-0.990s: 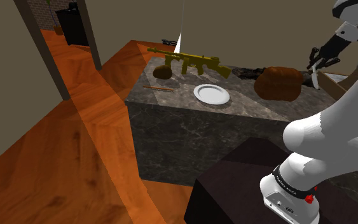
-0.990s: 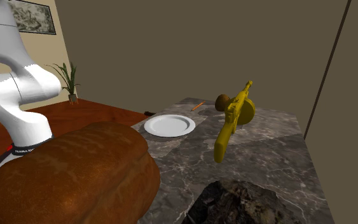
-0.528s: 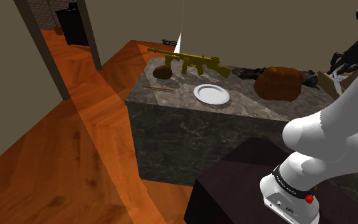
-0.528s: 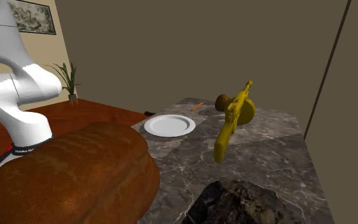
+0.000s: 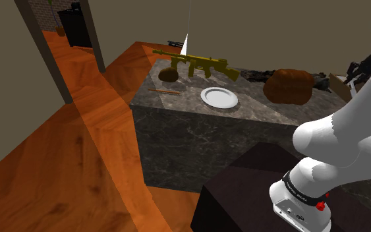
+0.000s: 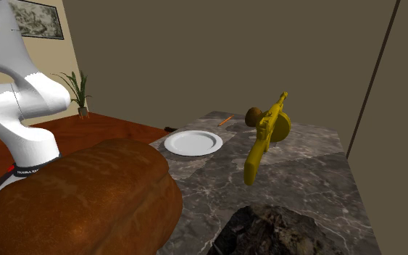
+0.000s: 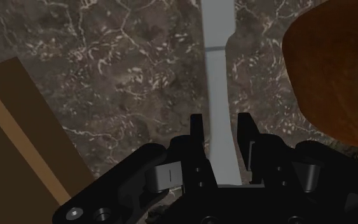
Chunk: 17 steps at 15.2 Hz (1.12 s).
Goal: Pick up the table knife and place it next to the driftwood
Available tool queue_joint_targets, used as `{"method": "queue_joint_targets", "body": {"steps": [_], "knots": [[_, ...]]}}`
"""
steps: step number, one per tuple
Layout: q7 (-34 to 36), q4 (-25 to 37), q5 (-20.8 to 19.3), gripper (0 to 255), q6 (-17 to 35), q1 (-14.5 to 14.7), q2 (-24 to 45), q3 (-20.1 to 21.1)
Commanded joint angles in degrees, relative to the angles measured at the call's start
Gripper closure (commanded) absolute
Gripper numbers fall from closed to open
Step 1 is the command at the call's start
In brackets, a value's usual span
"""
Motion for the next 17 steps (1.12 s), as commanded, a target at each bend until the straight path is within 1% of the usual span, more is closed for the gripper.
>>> {"method": "queue_joint_targets", "body": {"steps": [1, 17], "knots": [[-0.4, -1.2, 0.2, 255, 1.4, 0.0, 0.2, 0.0], [-4.1, -9.1, 3.1, 255, 12.1, -0.2, 4.0, 0.5]]}}
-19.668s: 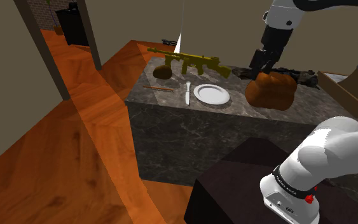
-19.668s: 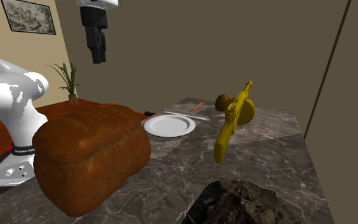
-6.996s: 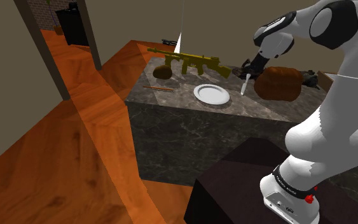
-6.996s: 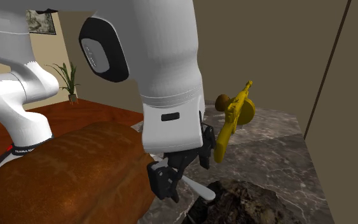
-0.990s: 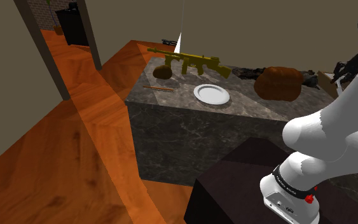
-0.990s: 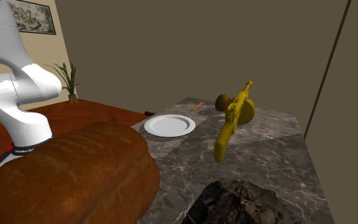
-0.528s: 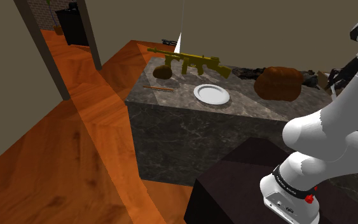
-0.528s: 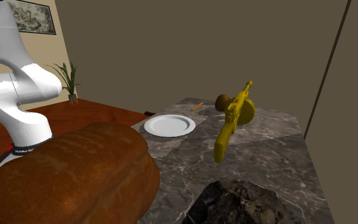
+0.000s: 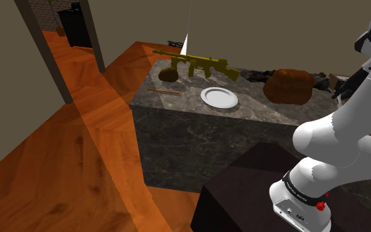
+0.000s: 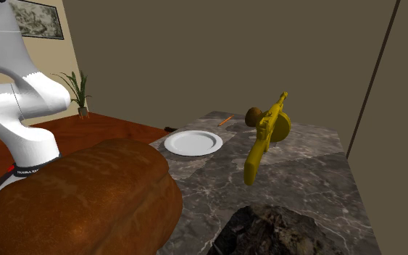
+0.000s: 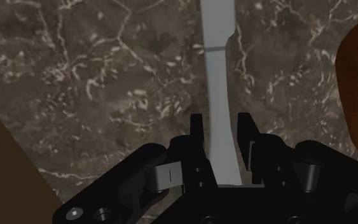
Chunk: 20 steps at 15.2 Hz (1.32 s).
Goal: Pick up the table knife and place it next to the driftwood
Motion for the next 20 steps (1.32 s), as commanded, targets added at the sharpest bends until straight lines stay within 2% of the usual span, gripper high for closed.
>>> {"method": "queue_joint_targets", "body": {"steps": [1, 6, 14, 15, 20], "knots": [[-0.6, -0.7, 0.5, 255, 1.3, -0.1, 0.7, 0.1], [-2.2, -2.5, 2.1, 255, 4.8, -0.3, 2.8, 0.5], [-2.2, -2.5, 2.1, 255, 4.7, -0.3, 2.8, 0.5], [-2.2, -2.5, 2.1, 0, 4.7, -0.3, 2.8, 0.5], [-2.2, -2.5, 2.1, 0, 4.7, -0.3, 2.8, 0.5]]}}
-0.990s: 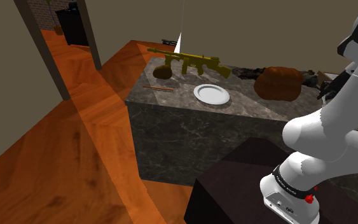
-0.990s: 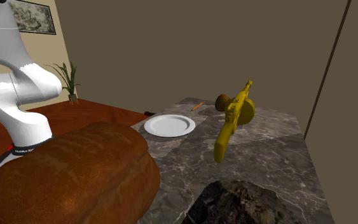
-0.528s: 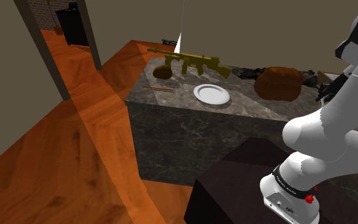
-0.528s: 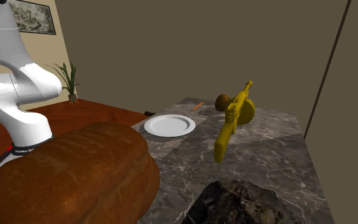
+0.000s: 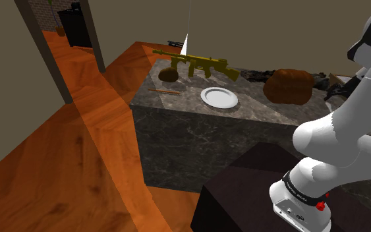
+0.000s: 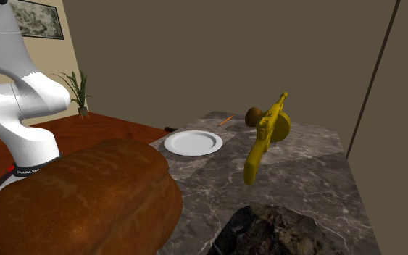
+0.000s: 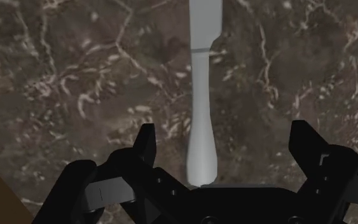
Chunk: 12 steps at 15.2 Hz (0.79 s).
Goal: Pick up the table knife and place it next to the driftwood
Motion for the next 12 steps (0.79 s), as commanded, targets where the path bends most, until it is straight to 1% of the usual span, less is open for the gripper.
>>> {"method": "queue_joint_targets", "body": {"steps": [1, 4, 12], "knots": [[0.4, 1.0, -0.7, 0, -1.7, -0.1, -0.7, -0.3], [1.4, 4.4, -2.2, 0, -6.4, -0.5, -2.4, -1.0], [1.4, 4.4, -2.2, 0, -6.4, -0.5, -2.4, -1.0]]}}
